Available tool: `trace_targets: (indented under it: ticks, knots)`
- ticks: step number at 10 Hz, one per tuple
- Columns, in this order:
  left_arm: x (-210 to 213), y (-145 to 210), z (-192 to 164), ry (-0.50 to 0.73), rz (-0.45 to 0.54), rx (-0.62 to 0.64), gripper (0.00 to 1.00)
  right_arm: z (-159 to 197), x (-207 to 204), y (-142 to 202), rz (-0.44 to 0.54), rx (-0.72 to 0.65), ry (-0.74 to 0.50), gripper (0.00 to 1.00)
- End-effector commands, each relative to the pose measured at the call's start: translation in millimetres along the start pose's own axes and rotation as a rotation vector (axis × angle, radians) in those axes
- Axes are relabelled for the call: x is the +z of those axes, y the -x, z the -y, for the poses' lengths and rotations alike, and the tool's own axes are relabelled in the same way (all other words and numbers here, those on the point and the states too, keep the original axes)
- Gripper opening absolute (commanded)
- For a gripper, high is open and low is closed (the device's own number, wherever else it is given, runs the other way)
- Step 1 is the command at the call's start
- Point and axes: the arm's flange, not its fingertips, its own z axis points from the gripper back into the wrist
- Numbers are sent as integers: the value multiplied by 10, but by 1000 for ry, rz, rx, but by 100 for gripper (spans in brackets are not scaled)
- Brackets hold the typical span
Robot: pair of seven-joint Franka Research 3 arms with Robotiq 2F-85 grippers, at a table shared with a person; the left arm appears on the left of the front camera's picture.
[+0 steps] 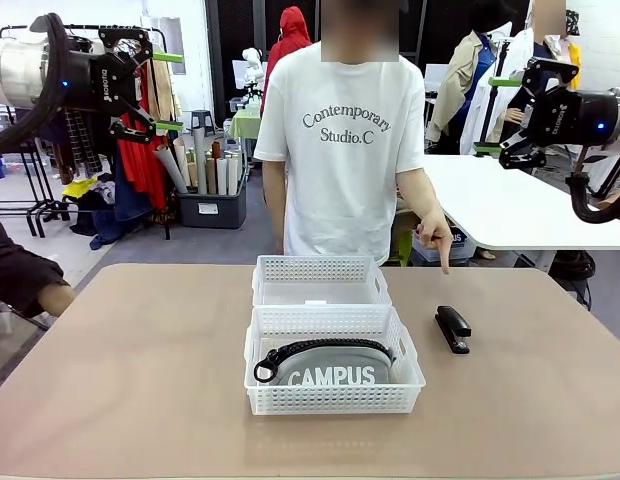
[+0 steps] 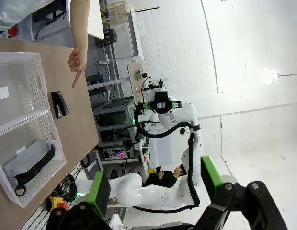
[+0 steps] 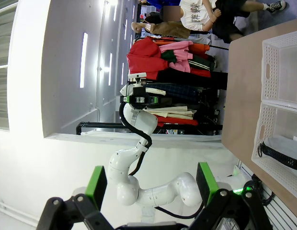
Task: Distribute items into two baskets.
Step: Pick up the Stapler that the person points to.
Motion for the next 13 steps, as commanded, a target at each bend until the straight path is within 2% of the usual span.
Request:
trace_targets:
  ticks: [1,12,13]
  knots:
    - [11,6,8,3,1,0,100,-19,-5,2,2,2,-4,100]
    - [11,6,8,3,1,0,100,0,0,0,0,0,0,100]
    - [11,6,8,3,1,0,100,-55,-41,45,8,-22,70,100]
